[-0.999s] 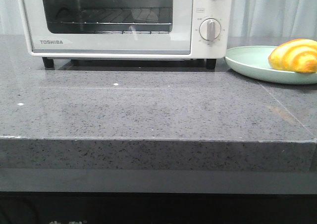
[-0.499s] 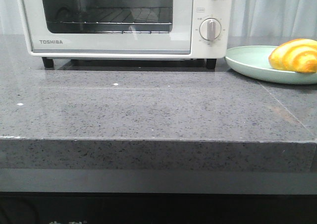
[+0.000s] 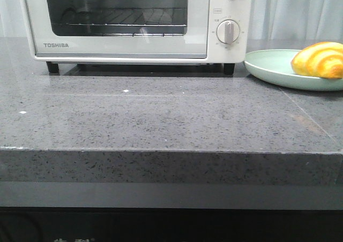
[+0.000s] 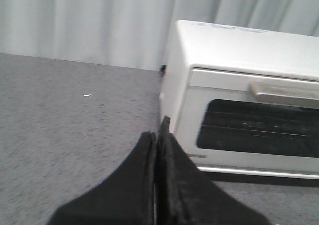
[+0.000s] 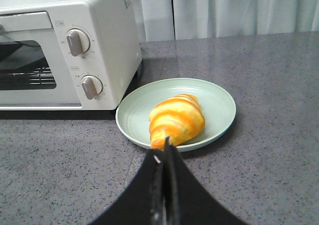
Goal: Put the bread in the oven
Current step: 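Hook the oven door handle with the left gripper and pull it down open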
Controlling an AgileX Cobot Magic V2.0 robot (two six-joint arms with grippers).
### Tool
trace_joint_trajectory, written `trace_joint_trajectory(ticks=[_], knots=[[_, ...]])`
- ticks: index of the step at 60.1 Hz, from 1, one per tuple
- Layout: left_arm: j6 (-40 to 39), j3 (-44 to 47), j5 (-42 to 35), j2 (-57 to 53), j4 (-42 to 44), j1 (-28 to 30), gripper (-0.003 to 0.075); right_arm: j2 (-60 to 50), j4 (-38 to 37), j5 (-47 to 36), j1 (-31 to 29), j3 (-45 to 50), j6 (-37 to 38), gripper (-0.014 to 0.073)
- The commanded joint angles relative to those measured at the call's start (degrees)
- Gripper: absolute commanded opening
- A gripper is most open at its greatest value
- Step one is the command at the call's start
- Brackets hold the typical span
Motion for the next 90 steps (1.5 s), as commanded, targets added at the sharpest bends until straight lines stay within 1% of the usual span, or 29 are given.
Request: trace_joint_trajectory(ticks=[1,4,7,14,22,33,56,61,68,74,78,83,90], knots=[[1.12,-6.52,-5.89,5.86,1.19,-5.97,-0.002,1.08,0.49,-4.03,-0.33,-2.15,-0.17,-0.0069],[2.65,-9.48,-6.69,9.89,3.18,-11.03,-0.002,1.08,0.49,-4.03,-0.33,-2.15,-0.17,-0.0069],[2.66,-12.44,-7.7,14.11,4.78,-14.61,-0.002,1.08,0.49,-4.03,-0.33,-2.15,-0.17,-0.0069],[2.66,-19.25,-8.2,22.94,6.29,-20.43,-0.002,1.08,0.49,-4.03,-0.33,-2.15,-0.17,-0.0069],[2.66,-26.6,-8.09,31.5,6.29,-22.26,-0.002,1.08,0.49,-4.03,-0.33,-2.15,-0.17,-0.0069],[2.66,-32.55,-7.6,38.09,6.29,-22.26,-0.002,1.08,0.49,-4.03,-0.33,-2.15,-0.17,-0.0069],[2.66,-33.36,-8.2,41.56,6.72,-22.13,-0.002,1.08,0.47,-3.97,-0.33,-2.15,-0.17,-0.0069],[2.66,-33.36,-7.16,41.56,6.72,-22.13,-0.002,1.08,0.47,-3.97,-0.33,-2.15,-0.17,-0.0069],[2.66,-33.36,-2.55,41.45,6.72,-22.23,-0.002,1.08,0.47,-3.97,-0.33,-2.15,-0.17,-0.0069],[2.66,-33.36,5.79,40.6,6.72,-22.91,-0.002,1.08,0.47,-3.97,-0.33,-2.15,-0.17,-0.0069],[2.66,-32.51,9.21,39.27,6.72,-23.59,-0.002,1.08,0.47,-3.92,-0.33,-2.15,-0.17,-0.0069],[2.66,-30.53,11.1,36.96,6.72,-25.07,-0.002,1.08,0.47,-3.92,-0.33,-2.15,-0.17,-0.0069],[2.66,-27.03,11.2,34.04,5.57,-26.59,-0.002,1.08,0.47,-3.87,-0.33,-2.15,-0.17,-0.0069]])
